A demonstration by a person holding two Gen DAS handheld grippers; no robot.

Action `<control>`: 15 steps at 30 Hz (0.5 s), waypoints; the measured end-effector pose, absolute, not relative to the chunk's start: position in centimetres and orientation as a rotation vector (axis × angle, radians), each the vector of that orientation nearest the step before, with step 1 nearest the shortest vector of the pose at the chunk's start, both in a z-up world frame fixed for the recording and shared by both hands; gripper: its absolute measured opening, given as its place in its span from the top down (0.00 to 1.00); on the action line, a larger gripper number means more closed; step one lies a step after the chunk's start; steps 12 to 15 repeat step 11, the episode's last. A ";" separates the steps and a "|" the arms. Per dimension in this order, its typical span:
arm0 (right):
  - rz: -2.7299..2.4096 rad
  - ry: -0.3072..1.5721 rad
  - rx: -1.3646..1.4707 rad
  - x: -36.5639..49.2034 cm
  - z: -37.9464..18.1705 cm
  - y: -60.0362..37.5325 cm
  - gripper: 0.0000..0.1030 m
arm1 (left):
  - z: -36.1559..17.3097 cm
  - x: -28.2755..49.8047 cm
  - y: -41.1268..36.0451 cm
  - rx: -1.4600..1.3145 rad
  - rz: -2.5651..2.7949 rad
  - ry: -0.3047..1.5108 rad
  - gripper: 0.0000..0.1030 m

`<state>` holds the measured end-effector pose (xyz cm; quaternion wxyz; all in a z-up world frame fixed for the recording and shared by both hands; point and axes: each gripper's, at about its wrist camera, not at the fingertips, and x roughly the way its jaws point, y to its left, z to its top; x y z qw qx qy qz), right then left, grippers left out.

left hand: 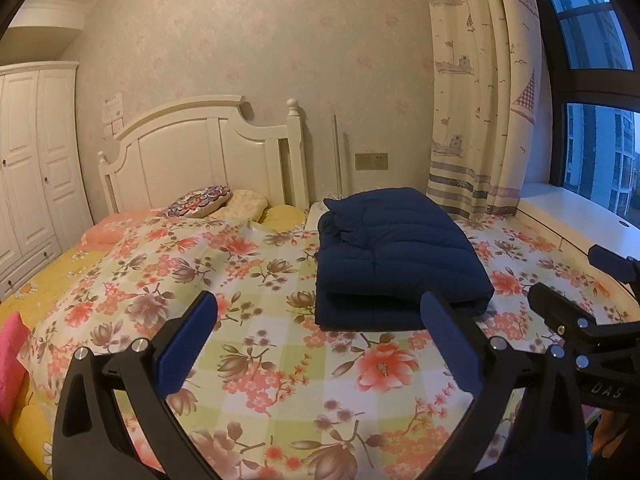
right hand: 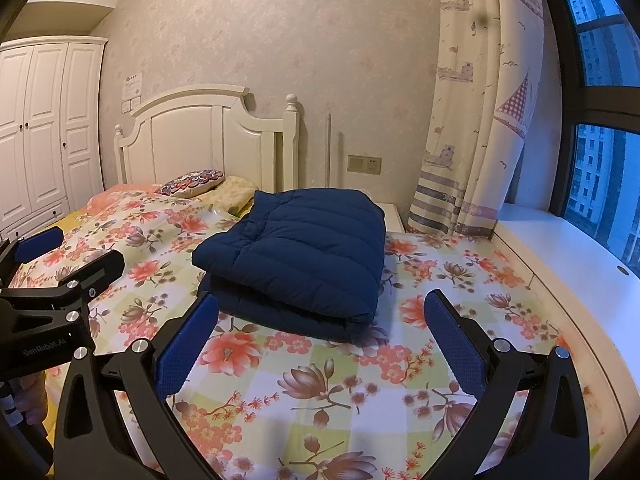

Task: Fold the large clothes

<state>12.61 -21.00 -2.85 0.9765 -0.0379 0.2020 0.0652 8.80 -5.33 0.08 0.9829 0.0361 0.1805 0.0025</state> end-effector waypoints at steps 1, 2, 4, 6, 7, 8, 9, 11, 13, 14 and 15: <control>0.133 0.411 -0.076 12.7 -3.0 -21.0 0.04 | -0.1 8.8 -5.4 0.071 0.004 0.359 0.02; 0.134 0.417 -0.076 12.9 -3.2 -21.0 0.04 | -0.4 9.0 -5.4 0.070 0.013 0.359 0.02; 0.136 0.434 -0.075 13.4 -3.8 -21.0 0.04 | -0.8 9.6 -5.3 0.064 -0.004 0.373 0.02; 0.142 0.454 -0.071 14.1 -4.4 -21.3 0.04 | -1.4 11.1 -4.8 0.056 -0.037 0.430 0.02; 0.146 0.467 -0.072 14.6 -4.7 -21.7 0.04 | -1.8 11.9 -4.4 0.054 -0.049 0.460 0.02; 0.141 0.484 -0.072 15.3 -4.9 -22.5 0.04 | -2.2 13.1 -3.4 0.054 -0.042 0.492 0.02; 0.130 0.496 -0.073 15.9 -4.9 -23.3 0.04 | -2.4 13.9 -2.5 0.057 -0.021 0.504 0.02; 0.075 0.508 -0.074 17.3 -4.6 -26.3 0.04 | -2.6 16.8 1.6 0.062 0.082 0.516 0.02; 0.075 0.508 -0.074 17.3 -4.6 -26.3 0.04 | -2.6 16.8 1.6 0.062 0.082 0.516 0.02; 0.075 0.508 -0.074 17.3 -4.6 -26.3 0.04 | -2.6 16.8 1.6 0.062 0.082 0.516 0.02; 0.075 0.508 -0.074 17.3 -4.6 -26.3 0.04 | -2.6 16.8 1.6 0.062 0.082 0.516 0.02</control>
